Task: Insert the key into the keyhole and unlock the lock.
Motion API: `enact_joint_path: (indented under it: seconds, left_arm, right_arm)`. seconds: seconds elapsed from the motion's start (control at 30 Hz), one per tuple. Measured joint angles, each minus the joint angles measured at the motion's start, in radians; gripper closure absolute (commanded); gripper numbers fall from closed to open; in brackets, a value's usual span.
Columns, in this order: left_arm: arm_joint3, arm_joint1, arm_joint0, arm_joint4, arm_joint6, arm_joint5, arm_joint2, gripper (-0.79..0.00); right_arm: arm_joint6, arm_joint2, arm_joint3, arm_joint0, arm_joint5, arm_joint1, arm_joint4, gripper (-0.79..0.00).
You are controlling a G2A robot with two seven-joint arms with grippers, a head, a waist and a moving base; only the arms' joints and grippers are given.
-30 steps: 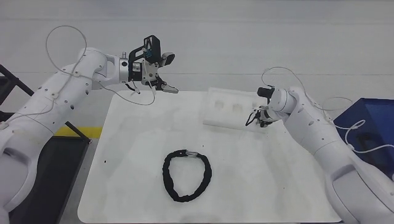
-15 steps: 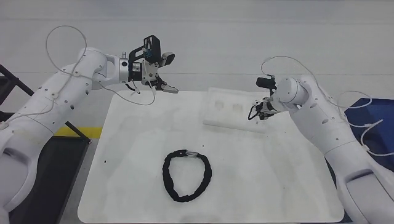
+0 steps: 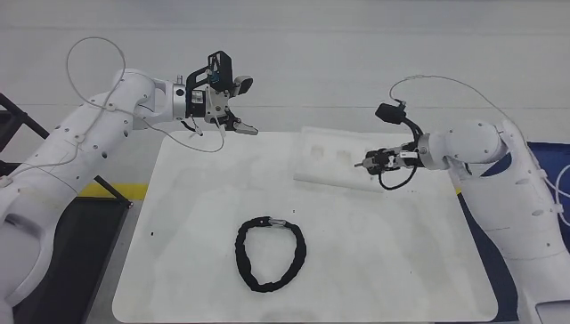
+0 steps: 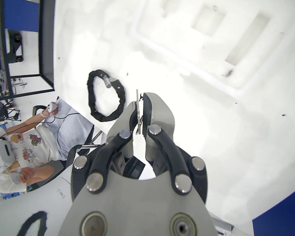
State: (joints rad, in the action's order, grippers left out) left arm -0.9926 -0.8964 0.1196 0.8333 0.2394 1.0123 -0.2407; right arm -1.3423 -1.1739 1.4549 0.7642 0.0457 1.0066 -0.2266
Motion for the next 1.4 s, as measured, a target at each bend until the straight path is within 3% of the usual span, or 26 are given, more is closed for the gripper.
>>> enact_joint_path:
  seconds: [0.2, 0.5, 1.13, 1.4]
  left_arm:
    - [0.0, 0.0, 0.0, 0.0, 0.0, 0.0, 0.0, -0.785]
    - [0.0, 0.0, 0.0, 0.0, 0.0, 0.0, 0.0, -0.785]
    - [0.0, 0.0, 0.003, -0.001, -0.002, -0.003, -0.001, -0.785]
    - [-0.021, 0.006, 0.088, 0.059, -0.013, -0.026, -0.029, -0.785]
  right_arm:
    - [0.089, -0.132, 0.059, 0.114, -0.091, -0.016, 0.192, 0.0]
    - [0.14, -0.207, 0.034, 0.175, -0.2, -0.024, 0.374, 0.0]
    - [0.141, -0.207, 0.035, 0.175, -0.204, -0.023, 0.376, 0.0]
    - [0.141, -0.207, 0.035, 0.175, -0.204, -0.023, 0.376, 0.0]
